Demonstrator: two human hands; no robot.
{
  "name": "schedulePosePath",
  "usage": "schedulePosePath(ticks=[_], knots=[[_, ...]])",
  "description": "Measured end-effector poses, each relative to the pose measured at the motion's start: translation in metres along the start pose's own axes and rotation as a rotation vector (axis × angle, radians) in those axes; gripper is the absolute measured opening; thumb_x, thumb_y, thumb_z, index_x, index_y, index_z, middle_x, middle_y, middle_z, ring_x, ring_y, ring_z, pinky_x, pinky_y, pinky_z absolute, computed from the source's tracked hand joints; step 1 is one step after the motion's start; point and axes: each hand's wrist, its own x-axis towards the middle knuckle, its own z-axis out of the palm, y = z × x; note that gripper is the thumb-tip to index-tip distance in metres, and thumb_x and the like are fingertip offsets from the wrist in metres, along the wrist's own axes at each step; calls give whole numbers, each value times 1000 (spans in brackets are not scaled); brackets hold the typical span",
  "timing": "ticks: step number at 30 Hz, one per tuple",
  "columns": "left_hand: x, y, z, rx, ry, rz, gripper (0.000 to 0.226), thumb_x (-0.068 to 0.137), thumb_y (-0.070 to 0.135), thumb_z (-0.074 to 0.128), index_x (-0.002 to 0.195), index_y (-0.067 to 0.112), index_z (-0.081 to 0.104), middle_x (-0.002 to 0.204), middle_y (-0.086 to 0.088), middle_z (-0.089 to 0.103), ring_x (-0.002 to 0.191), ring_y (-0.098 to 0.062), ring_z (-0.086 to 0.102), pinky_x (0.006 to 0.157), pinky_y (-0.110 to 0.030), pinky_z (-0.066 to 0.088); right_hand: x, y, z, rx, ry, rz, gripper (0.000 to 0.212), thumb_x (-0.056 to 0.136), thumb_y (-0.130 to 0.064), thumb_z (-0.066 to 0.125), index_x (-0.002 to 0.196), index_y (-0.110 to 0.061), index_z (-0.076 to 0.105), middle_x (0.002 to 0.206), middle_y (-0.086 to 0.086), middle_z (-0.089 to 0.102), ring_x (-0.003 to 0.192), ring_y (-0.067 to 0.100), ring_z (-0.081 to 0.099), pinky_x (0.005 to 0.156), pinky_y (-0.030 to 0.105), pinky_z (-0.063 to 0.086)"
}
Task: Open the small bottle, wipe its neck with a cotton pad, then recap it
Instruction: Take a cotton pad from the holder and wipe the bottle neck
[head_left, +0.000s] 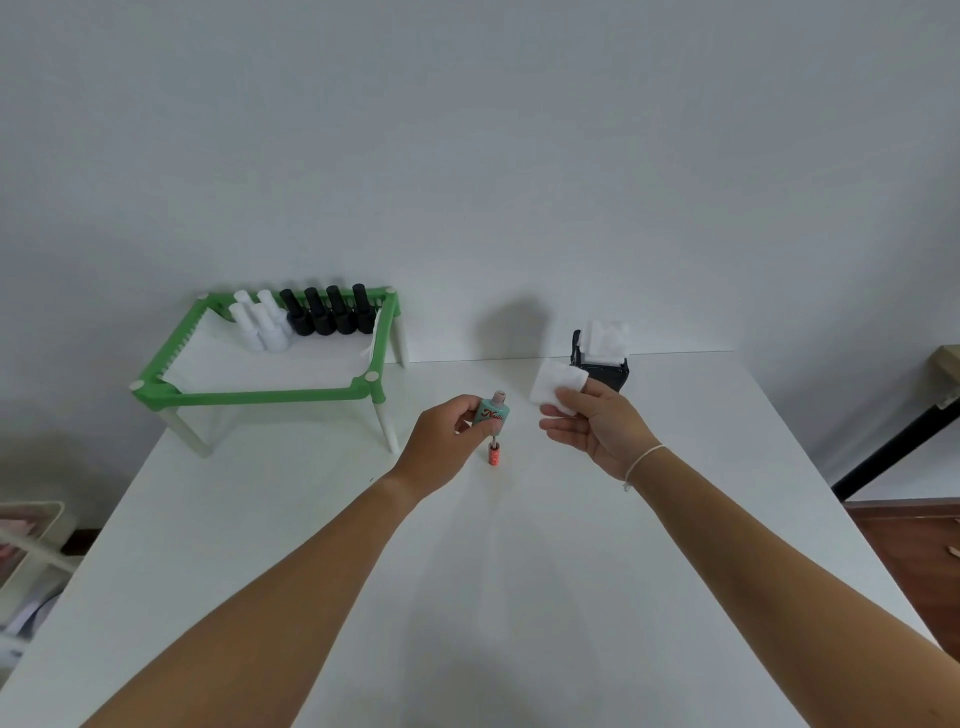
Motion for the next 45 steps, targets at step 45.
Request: schedulePosePath(ticks=[45], knots=[[3, 10, -3, -37, -43, -17, 22, 88, 21, 57, 105, 8, 61, 90, -2, 62, 74, -6, 54, 65, -14, 46, -13, 5, 28, -171, -94, -250, 37, 85, 13, 38, 113, 4, 59, 99, 7, 66, 90, 18, 65, 78, 21, 57]])
